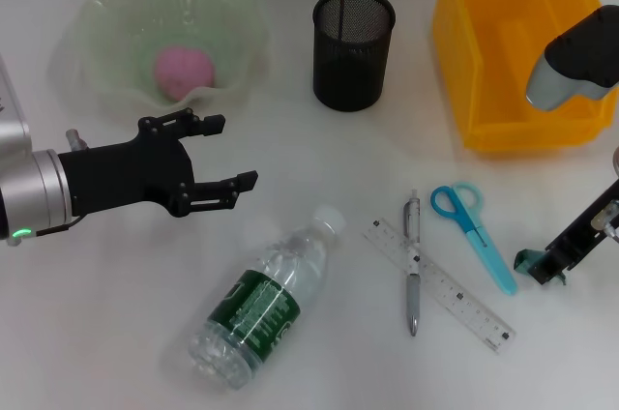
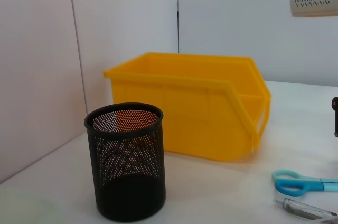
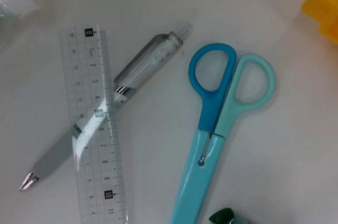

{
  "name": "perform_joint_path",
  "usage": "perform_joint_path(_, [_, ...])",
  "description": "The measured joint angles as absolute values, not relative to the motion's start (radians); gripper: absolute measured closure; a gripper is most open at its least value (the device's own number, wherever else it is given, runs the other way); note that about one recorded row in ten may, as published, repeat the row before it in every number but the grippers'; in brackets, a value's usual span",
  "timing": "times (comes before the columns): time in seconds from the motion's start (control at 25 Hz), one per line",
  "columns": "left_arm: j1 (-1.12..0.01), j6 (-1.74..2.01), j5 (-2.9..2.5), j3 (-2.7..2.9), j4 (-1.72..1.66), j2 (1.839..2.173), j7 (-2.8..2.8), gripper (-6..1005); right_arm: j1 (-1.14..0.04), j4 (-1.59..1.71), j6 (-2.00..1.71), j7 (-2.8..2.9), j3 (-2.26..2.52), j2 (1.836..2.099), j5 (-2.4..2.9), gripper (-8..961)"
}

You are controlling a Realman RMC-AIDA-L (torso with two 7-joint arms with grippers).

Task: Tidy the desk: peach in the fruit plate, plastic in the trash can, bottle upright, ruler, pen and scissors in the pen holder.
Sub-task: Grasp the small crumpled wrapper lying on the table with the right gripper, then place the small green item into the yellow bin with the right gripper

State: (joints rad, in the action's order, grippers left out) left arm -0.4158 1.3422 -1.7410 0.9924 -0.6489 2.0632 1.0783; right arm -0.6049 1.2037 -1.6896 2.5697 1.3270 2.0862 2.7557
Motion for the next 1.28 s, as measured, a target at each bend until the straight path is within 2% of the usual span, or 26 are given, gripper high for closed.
perform_joint_path(0.12, [-0.416,1.342,-1.741,0.992,-0.649,2.063,1.078,150,-0.606,1.198,-1.686,2.568,1.330,2.086,2.755,520])
perform_joint_path(0.48, [-0.415,1.342,-1.741,0.992,-0.649,2.063,1.078,150,-0.601,1.222,-1.696,2.567,1.329,2.085,2.745,619])
perform_joint_path(0.88, [-0.413,1.342,-1.741,0.991,-0.649,2.063,1.078,150,-0.589,1.446,-1.778,2.566,1.231,2.080,2.742,642])
perform_joint_path(1.08, [-0.415,1.341,-1.741,0.991,-0.649,2.063,1.078,150,-0.650,1.578,-1.744,2.566,1.076,2.075,2.769,647])
perform_joint_path(1.28, [-0.415,1.341,-1.737,0.991,-0.649,2.063,1.078,150,-0.696,1.496,-1.562,2.566,1.025,2.074,2.787,650])
